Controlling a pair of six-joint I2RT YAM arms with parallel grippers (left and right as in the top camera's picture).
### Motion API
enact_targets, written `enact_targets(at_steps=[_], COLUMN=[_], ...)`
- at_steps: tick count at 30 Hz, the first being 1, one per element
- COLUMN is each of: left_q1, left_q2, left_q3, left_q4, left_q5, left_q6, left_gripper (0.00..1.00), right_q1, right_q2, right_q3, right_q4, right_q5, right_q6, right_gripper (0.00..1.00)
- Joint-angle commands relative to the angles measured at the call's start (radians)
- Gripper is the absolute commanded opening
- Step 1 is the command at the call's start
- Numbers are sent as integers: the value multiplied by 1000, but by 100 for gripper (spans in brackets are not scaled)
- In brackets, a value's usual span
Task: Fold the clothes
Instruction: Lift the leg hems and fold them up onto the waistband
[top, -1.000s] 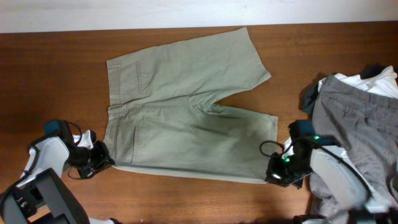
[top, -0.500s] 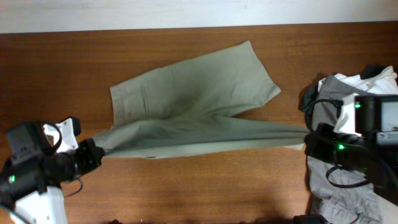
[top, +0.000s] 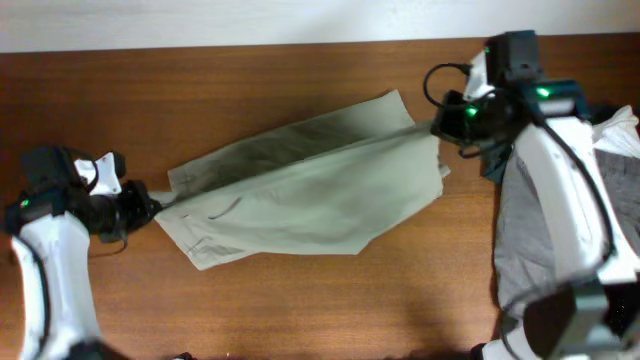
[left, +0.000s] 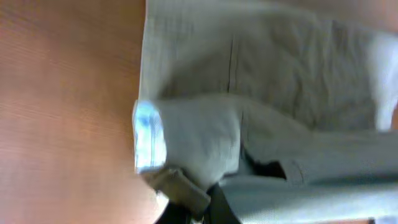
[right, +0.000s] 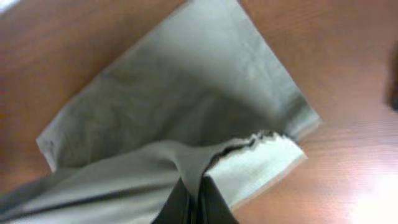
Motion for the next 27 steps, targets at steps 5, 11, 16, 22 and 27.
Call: enact_targets(at_steps=[5,11,16,22,27], left_q1=[-14,-99,-88,-54,-102], left_q2=[230,237,230,206,206], left_q3=[9,9,18,54,34], left_q4=[305,401,386,193,14], left_q5=[-134,-238,-266,-216,-114], left_q6=[-10,-19,-21,-15,82], left_gripper=[1,3,84,79,63], right_q1=[-44,-44,-61,-128,-204], right_q2=[193,220,221,221,296], right_q3=[21,21,21,21,-13], right_q4=[254,369,333,55,-34], right_q5=[126,123,161,253,60], right_q6=[-11,-10,-60,-112,-216], right_gripper=[4,4,71,72,64])
